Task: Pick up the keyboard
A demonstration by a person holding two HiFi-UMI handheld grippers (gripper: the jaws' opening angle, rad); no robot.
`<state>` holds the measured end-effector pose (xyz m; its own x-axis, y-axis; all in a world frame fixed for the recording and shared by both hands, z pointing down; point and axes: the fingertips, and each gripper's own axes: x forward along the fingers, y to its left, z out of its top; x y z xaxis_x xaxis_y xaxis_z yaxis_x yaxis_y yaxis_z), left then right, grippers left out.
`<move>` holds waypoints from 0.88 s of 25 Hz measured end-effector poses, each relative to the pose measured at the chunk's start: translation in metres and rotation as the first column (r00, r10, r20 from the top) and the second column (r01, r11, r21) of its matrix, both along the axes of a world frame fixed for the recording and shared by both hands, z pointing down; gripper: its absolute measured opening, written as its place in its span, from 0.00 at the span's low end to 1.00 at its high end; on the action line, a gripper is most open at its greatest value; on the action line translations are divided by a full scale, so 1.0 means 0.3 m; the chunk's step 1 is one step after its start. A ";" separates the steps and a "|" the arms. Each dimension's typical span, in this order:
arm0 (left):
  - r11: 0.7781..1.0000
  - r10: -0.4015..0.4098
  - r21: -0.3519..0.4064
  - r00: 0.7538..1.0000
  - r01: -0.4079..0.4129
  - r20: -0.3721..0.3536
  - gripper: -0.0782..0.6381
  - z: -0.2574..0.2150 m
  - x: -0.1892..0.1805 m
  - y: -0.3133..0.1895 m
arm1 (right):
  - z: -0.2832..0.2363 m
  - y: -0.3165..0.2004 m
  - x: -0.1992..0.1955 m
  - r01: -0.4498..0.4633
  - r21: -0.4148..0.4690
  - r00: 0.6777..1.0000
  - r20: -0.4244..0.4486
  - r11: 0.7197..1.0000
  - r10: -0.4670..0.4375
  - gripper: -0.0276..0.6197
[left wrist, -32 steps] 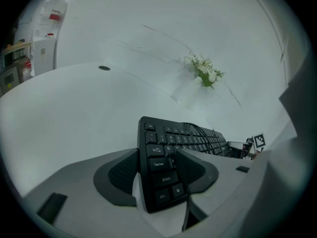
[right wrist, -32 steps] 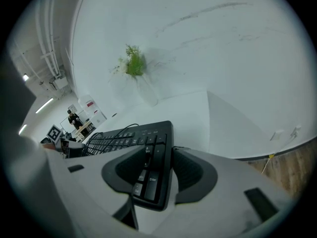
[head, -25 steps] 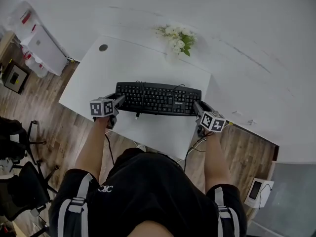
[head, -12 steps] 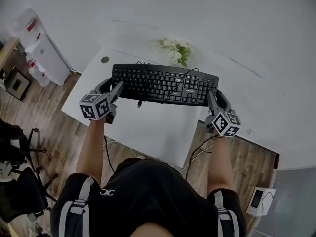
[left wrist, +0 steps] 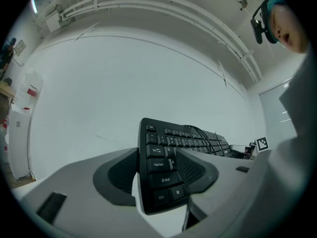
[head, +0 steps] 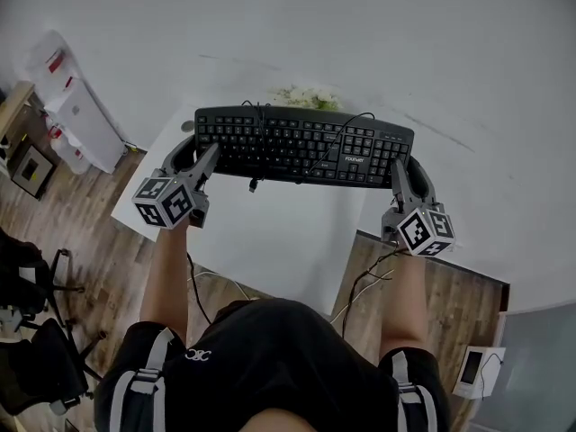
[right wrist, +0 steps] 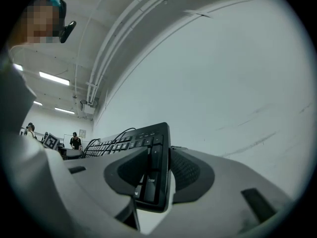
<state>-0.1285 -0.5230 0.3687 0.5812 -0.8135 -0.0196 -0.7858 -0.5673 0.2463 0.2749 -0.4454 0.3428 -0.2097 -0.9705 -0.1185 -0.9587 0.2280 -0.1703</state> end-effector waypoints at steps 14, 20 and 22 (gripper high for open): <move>1.000 -0.020 0.011 1.000 0.020 0.004 0.45 -0.019 -0.027 -0.011 | 0.042 -0.037 -0.019 0.013 -0.035 1.000 0.018 0.999 -0.012 0.27; 1.000 -0.016 0.015 1.000 0.016 0.006 0.44 -0.031 -0.017 -0.027 | 0.044 -0.049 -0.009 0.009 -0.037 1.000 0.026 0.999 -0.008 0.27; 1.000 -0.014 0.015 1.000 0.014 0.003 0.44 -0.031 -0.017 -0.029 | 0.044 -0.049 -0.009 0.008 -0.037 1.000 0.027 0.999 -0.007 0.27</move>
<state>-0.1337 -0.5316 0.3594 0.5699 -0.8211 -0.0301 -0.7945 -0.5601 0.2349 0.2723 -0.4602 0.3561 -0.2143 -0.9728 -0.0884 -0.9519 0.2282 -0.2043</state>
